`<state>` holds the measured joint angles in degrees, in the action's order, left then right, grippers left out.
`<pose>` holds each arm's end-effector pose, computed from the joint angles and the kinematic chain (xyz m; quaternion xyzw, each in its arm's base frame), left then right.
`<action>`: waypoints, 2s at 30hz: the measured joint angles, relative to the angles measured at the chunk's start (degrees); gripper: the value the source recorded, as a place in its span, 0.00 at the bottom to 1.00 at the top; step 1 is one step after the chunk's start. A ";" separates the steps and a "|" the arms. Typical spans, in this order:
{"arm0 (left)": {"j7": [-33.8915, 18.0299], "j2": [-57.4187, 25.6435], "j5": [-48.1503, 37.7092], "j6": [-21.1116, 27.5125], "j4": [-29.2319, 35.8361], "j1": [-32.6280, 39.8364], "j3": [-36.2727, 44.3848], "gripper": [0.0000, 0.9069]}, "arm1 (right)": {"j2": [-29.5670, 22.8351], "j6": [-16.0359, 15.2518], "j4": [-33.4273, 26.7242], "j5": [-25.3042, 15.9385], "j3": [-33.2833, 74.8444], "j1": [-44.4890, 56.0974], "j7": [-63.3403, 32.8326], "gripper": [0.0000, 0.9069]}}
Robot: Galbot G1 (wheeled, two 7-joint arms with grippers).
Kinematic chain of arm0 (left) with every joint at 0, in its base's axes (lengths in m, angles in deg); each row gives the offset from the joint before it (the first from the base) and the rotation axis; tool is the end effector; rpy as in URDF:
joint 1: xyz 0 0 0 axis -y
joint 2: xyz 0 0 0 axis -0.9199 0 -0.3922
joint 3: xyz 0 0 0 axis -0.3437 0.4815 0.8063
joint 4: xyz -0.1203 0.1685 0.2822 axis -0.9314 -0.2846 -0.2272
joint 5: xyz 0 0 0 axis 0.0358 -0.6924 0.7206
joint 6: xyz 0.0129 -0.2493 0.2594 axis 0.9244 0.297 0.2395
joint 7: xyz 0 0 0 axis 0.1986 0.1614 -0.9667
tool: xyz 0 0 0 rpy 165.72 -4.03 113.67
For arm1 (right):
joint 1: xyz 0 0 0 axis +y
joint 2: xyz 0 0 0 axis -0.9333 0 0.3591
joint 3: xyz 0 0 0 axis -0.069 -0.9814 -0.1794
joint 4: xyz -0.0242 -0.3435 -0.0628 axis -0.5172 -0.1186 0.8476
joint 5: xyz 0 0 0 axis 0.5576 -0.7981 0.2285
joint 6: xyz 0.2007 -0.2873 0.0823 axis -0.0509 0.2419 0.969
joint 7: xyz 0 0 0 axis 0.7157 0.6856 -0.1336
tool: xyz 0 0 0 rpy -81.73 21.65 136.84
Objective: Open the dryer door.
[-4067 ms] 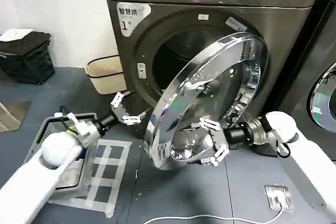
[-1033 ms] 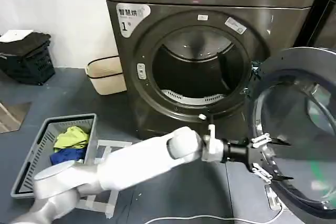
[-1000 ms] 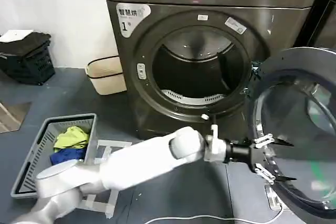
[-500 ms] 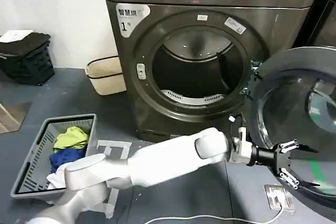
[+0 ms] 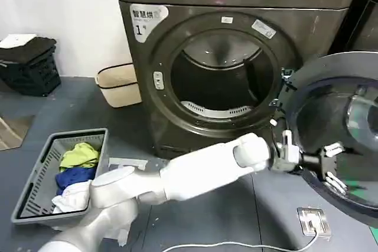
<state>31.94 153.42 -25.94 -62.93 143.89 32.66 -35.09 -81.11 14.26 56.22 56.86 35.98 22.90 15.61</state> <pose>0.4448 -0.3380 -0.1910 0.7064 0.6619 0.1932 0.1597 -0.1931 -0.3416 -0.2189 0.5594 0.7664 -0.3119 0.0498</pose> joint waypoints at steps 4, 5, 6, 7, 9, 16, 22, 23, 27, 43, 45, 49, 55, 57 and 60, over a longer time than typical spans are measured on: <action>-1.21 -0.01 -0.11 1.34 -2.70 0.10 -0.92 1.00 | 0.00 0.17 -0.02 -0.13 -0.02 -0.04 0.02 1.00; -1.43 -0.01 -0.17 1.64 -3.30 0.17 -1.12 1.00 | 0.00 0.23 -0.07 -0.22 -0.04 -0.09 0.02 1.00; -1.79 -0.01 -0.30 2.04 -3.91 0.21 -1.35 1.00 | 0.00 0.24 -0.12 -0.31 -0.05 -0.16 0.02 1.00; -2.07 -0.01 -0.35 2.32 -4.38 0.22 -1.51 1.00 | 0.00 0.24 -0.17 -0.39 -0.06 -0.23 0.02 1.00; -2.82 -0.01 -0.06 3.20 -4.89 0.21 -1.76 1.00 | 0.00 0.26 -0.22 -0.83 -0.08 -0.37 -0.17 1.00; -4.90 -0.01 -0.32 5.30 -5.79 -0.27 -2.53 1.00 | 0.00 0.80 -0.87 -1.72 -0.13 -0.72 -0.50 1.00; -6.59 -0.01 -0.68 5.93 -5.92 -0.67 -2.69 1.00 | 0.00 0.85 -1.02 -1.91 -0.29 -1.15 -0.75 1.00; -7.21 0.00 -0.81 6.25 -5.73 -0.92 -2.79 1.00 | 0.00 0.85 -1.03 -1.95 -0.29 -1.23 -0.80 1.00; -10.15 0.09 -3.20 8.23 -4.90 -1.95 -3.51 1.00 | 0.00 0.85 -1.03 -2.19 -0.42 -1.48 -0.86 1.00; -3.44 -0.01 -11.29 14.16 9.97 -4.91 -3.67 1.00 | 0.00 -1.28 -3.37 -3.81 -2.22 -2.45 -0.77 1.00; -3.46 -0.02 -11.79 14.63 13.75 -5.47 -3.21 1.00 | 0.00 -2.19 -3.40 -4.57 -2.60 -2.67 -1.18 1.00; -3.34 -5.49 -12.10 15.34 22.19 -6.75 -2.72 1.00 | 0.00 -4.81 -3.74 -5.25 -3.58 -3.13 -2.11 1.00; -3.34 -19.56 -13.21 16.08 33.30 -8.62 -4.36 1.00 | 0.00 -8.16 -4.49 -5.87 -4.95 -3.54 -3.13 1.00; -3.23 -23.51 -13.62 16.02 36.57 -9.10 -5.39 1.00 | 0.70 -9.74 -4.44 -5.74 -5.44 -3.64 -4.01 1.00; -2.97 -28.49 -13.67 15.86 40.57 -9.72 -6.71 1.00 | 3.41 -11.73 -4.05 -5.71 -6.16 -3.99 -4.38 1.00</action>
<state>28.97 124.93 -39.61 -47.07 184.46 22.94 -41.81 -77.70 2.53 52.16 51.15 29.82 18.91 11.23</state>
